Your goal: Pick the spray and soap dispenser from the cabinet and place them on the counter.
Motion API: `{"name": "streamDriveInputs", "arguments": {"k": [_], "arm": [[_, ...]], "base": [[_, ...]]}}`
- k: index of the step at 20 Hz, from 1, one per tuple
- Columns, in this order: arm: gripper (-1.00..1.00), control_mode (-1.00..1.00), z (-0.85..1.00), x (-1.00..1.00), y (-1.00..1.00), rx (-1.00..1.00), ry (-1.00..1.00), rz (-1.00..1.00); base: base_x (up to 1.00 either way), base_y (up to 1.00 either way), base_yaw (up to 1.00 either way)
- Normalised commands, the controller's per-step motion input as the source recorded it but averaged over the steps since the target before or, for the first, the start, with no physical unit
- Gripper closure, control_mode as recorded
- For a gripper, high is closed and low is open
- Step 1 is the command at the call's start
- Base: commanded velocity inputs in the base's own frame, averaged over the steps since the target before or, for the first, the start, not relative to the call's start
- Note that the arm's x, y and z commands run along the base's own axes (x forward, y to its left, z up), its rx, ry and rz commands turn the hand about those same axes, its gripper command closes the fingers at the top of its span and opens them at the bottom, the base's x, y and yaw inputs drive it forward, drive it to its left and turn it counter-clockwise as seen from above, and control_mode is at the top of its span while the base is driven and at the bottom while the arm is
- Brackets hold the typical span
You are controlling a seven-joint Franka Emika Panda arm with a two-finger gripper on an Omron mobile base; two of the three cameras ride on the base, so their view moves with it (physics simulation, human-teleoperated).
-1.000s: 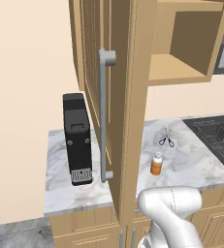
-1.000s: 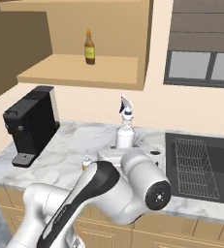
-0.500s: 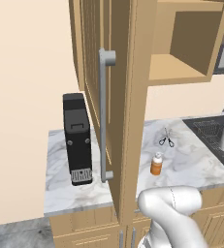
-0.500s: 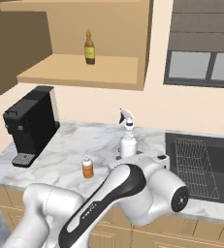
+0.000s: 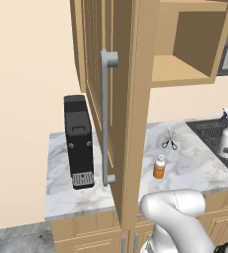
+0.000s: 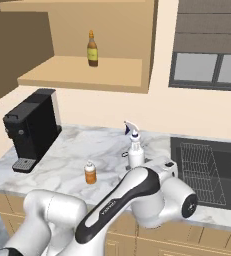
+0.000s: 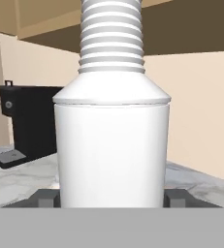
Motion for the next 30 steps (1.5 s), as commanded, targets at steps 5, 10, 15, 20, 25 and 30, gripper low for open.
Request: {"name": "streamDriveInputs", "arguments": {"k": [5, 10, 15, 20, 25, 30], "arm": [[1.0, -1.0, -0.3, 0.39, 0.0, -0.05, -0.01, 0.05], [1.0, -1.0, -0.5, 0.37, 0.0, -0.07, 0.0, 0.1], [1.0, -1.0, -0.56, 0.29, 0.02, -0.01, 0.06, 0.07], [1.0, -1.0, -0.32, 0.26, 0.06, 0.06, 0.02, 0.07], [1.0, -1.0, -0.23, 0.29, 0.03, 0.03, 0.01, 0.05], [1.0, -1.0, -0.29, 0.17, 0.06, 0.0, 0.02, 0.06]], "base": [[0.0, 0.0, 0.0], [0.0, 0.0, 0.0], [0.0, 0.0, 0.0], [0.0, 0.0, 0.0], [0.0, 0.0, 0.0], [0.0, 0.0, 0.0]]}}
